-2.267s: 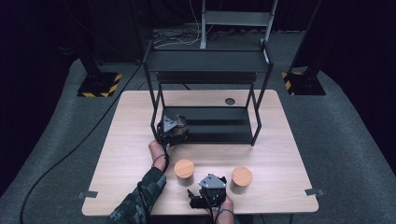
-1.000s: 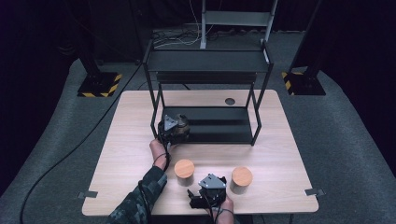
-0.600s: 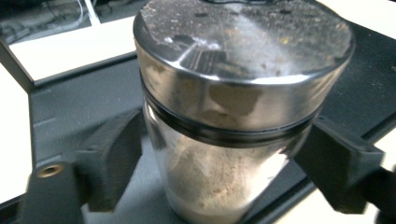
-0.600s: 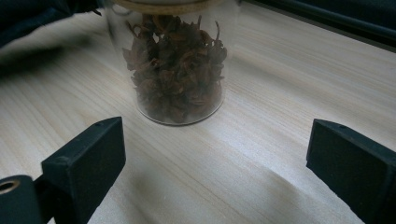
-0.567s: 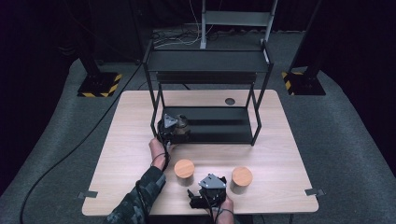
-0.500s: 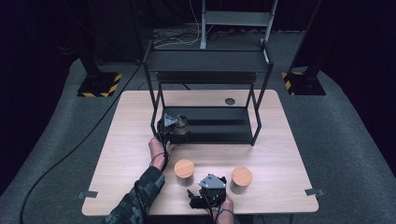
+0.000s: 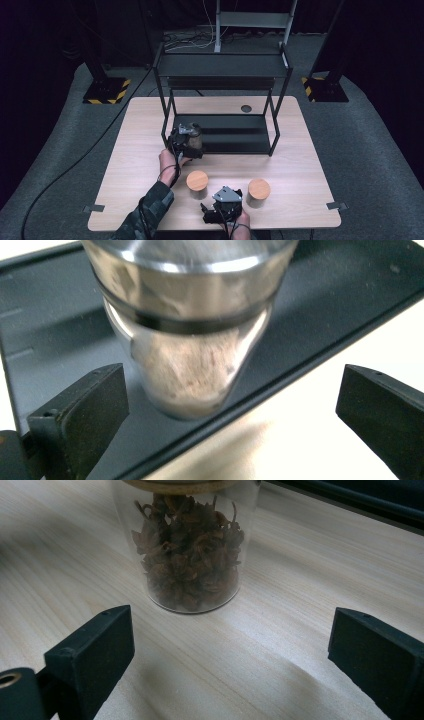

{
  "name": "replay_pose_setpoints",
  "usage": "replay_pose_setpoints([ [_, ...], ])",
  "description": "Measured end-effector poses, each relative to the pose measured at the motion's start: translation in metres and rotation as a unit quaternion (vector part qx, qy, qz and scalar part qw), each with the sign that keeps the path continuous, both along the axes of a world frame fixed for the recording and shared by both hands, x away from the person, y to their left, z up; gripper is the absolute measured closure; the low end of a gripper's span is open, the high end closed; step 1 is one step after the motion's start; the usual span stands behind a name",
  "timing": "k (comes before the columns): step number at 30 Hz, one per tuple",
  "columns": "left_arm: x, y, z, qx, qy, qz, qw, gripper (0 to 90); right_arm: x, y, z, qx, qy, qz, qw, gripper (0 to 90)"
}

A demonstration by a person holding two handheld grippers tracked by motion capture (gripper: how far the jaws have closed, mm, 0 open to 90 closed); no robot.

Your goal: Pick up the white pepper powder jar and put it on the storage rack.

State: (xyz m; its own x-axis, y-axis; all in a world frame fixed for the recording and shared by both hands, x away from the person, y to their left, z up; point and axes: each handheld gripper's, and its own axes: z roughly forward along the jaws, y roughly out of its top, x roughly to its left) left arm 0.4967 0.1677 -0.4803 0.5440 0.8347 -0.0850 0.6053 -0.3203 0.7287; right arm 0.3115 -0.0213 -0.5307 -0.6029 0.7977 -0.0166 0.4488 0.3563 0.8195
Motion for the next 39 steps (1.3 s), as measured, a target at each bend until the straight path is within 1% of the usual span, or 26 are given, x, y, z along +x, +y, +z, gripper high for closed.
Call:
replay_pose_setpoints([
  [6,-0.008,0.001,0.002,0.007,0.017,-0.008,0.9998,0.2,0.000,0.000,0.000,0.000,0.000,0.000,1.0000,3.8],
  [9,-0.013,0.003,0.004,-0.002,0.020,-0.009,0.9998,0.2,0.000,0.000,0.000,0.001,0.000,0.001,1.0000,3.8],
  [11,-0.017,0.006,0.006,-0.012,0.021,-0.012,0.9996,0.2,0.000,0.000,0.000,0.001,0.001,0.000,1.0000,3.8],
  [12,-0.019,0.007,0.007,-0.011,0.019,-0.011,0.9997,0.2,0.000,0.000,0.000,0.001,0.001,0.000,1.0000,3.8],
  [17,-0.032,0.016,0.013,-0.026,0.008,-0.010,0.9996,0.2,0.000,0.000,0.000,0.001,0.001,0.000,1.0000,3.8],
  [19,-0.039,0.020,0.015,-0.027,0.003,-0.007,0.9996,0.2,0.000,0.000,0.000,0.001,0.001,0.000,1.0000,3.8],
  [23,-0.052,0.030,0.015,-0.021,-0.003,-0.004,0.9998,0.2,0.000,0.000,0.000,0.000,0.001,0.001,1.0000,3.8],
  [25,-0.060,0.038,0.013,-0.016,-0.004,0.002,0.9999,0.3,0.000,0.000,0.000,-0.002,0.001,0.000,1.0000,3.8],
  [27,-0.066,0.046,0.010,-0.017,-0.003,0.010,0.9998,0.3,0.000,0.000,0.000,-0.002,0.002,0.001,1.0000,3.7],
  [29,-0.071,0.054,0.008,-0.010,-0.001,0.015,0.9998,0.3,0.000,0.000,0.000,-0.001,0.002,0.001,1.0000,3.7],
  [33,-0.081,0.071,0.000,-0.004,0.005,0.037,0.9993,0.3,0.000,0.000,0.000,-0.001,0.003,0.001,1.0000,3.7],
  [34,-0.084,0.075,-0.002,-0.002,0.006,0.043,0.9991,0.3,0.000,0.000,0.000,-0.001,0.003,0.001,1.0000,3.7],
  [36,-0.088,0.083,-0.008,0.009,0.012,0.053,0.9985,0.3,0.000,0.000,0.000,-0.001,0.003,0.001,1.0000,3.7],
  [39,-0.095,0.094,-0.016,0.018,0.020,0.072,0.9970,0.4,0.000,0.001,0.000,-0.002,0.002,0.000,1.0000,3.7],
])
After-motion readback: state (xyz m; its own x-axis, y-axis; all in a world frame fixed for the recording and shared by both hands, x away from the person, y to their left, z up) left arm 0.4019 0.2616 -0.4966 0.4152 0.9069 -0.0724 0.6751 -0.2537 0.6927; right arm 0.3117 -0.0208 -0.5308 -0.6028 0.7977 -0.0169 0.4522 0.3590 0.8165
